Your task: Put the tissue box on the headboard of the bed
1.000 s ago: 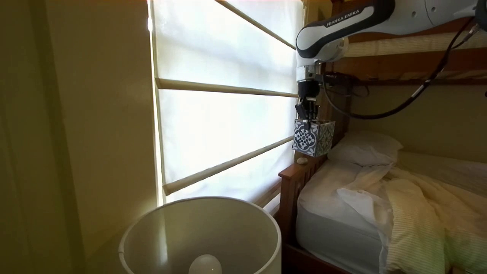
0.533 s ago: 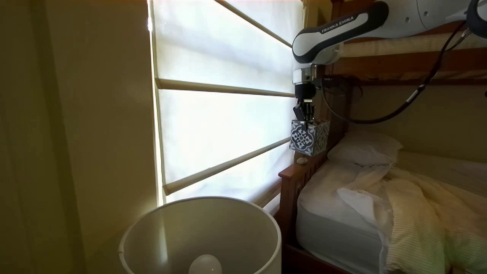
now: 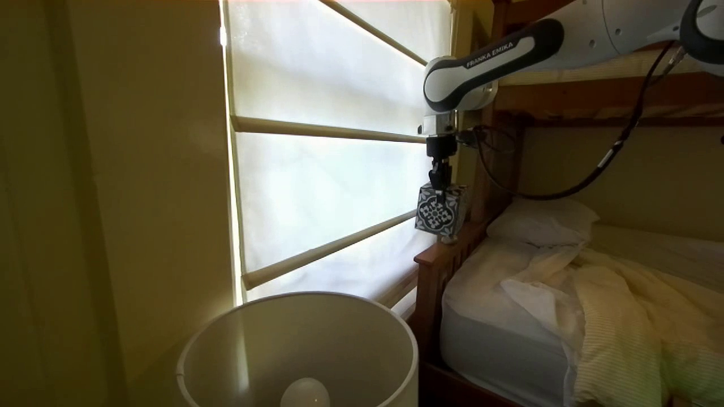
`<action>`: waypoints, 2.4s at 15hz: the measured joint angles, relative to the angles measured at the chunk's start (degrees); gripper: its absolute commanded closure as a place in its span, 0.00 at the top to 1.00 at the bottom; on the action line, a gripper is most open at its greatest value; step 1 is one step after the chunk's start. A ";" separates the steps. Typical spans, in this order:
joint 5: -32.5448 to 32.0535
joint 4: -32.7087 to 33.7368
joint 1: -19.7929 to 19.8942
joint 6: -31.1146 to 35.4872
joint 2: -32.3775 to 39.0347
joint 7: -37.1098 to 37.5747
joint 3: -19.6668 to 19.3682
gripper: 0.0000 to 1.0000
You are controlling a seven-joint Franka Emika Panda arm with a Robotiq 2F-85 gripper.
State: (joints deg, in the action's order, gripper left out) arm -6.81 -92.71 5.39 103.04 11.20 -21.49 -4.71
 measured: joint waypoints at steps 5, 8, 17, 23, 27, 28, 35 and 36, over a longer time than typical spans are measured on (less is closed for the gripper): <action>0.27 0.08 0.01 -0.42 3.76 0.84 0.22 0.02; 0.27 1.09 0.32 -0.56 5.58 1.06 0.21 0.02; 0.33 2.17 1.02 -1.04 7.02 1.17 0.21 0.02; 1.62 5.49 2.08 -1.25 8.81 1.17 0.20 0.02; 2.44 8.82 2.09 -2.42 11.28 1.17 0.37 0.02; 2.47 9.53 2.10 -2.95 11.89 1.18 0.41 0.02; 2.96 12.86 2.17 -6.53 15.38 1.57 0.42 0.29; 3.00 13.20 2.17 -6.83 15.73 1.66 0.42 0.33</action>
State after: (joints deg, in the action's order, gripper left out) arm -3.81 -79.51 7.56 96.20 26.93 -19.83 -4.29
